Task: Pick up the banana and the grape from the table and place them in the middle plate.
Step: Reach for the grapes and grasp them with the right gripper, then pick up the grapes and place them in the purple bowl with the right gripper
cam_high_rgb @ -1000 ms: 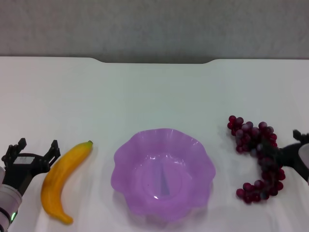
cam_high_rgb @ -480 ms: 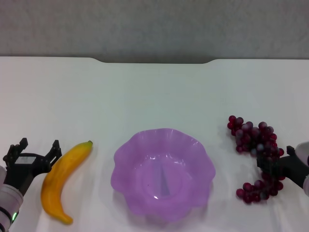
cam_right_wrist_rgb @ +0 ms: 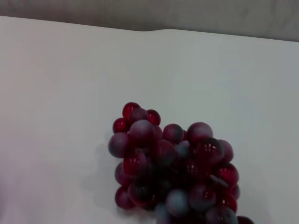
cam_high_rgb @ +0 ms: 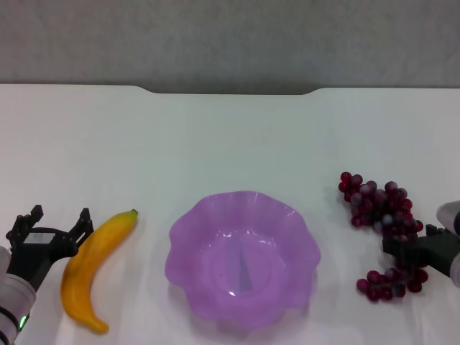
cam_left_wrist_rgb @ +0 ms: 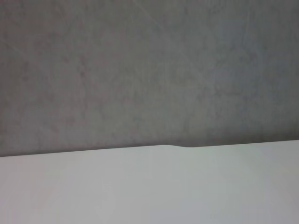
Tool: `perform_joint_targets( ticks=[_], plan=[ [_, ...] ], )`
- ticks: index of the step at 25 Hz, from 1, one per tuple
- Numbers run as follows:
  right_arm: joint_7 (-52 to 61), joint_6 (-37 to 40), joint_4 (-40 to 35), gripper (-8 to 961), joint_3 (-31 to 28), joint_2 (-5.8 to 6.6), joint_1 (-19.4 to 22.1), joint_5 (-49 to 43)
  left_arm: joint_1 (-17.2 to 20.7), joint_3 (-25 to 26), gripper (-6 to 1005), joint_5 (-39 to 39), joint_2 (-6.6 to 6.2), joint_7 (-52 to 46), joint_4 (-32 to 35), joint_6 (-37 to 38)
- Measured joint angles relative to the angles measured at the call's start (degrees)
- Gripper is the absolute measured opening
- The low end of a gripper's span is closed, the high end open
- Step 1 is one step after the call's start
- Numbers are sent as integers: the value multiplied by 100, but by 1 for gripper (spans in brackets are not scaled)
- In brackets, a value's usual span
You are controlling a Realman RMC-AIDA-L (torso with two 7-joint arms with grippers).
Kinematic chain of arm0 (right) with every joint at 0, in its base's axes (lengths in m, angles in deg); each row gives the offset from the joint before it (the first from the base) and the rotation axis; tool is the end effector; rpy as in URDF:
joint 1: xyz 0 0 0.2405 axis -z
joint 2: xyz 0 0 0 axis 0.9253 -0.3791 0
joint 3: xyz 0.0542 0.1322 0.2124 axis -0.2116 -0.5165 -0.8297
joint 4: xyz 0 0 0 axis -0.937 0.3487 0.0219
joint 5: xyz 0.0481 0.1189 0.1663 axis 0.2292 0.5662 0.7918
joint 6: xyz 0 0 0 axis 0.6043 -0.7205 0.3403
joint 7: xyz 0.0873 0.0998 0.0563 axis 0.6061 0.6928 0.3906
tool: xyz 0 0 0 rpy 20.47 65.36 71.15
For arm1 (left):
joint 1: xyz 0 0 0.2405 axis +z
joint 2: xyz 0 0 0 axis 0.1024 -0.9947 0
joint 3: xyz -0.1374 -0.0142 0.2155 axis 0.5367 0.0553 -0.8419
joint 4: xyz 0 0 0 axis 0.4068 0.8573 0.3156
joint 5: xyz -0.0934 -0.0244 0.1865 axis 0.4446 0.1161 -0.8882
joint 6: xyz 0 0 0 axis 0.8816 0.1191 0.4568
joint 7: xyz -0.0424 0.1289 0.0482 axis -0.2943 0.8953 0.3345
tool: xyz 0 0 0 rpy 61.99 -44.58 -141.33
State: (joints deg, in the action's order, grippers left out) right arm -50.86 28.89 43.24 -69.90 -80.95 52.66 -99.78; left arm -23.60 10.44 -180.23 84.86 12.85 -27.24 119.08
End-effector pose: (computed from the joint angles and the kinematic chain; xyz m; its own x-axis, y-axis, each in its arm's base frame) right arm 0.3438 0.3404 -0.0474 0.6671 -0.6090 -0.4291 -0.6553 -0.2057 -0.7268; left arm -0.3609 0.3041 -0.0485 0.7153 0.2504 0.6524 0.6891 -0.0974 -0.7181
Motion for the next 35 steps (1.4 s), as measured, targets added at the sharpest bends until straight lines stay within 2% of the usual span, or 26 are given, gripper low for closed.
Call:
perform_joint_targets(
  ticks=[14,20,28,35],
  plan=[
    [0,-481,-372,781,-63,3,-388,131,-20,-1,880,-10,0,1,-10,0],
    [1,-468,-349,603,-63,0,-369,131,-18,-1,879,-1,0,-2,-8,0],
    [-4,-449,-305,493,-62,-4,-365,130,-13,-1,879,2,0,-28,21,0],
    [-45,-437,-41,468,-62,6,-294,106,-1,4,878,2,0,-18,25,0]
  ],
)
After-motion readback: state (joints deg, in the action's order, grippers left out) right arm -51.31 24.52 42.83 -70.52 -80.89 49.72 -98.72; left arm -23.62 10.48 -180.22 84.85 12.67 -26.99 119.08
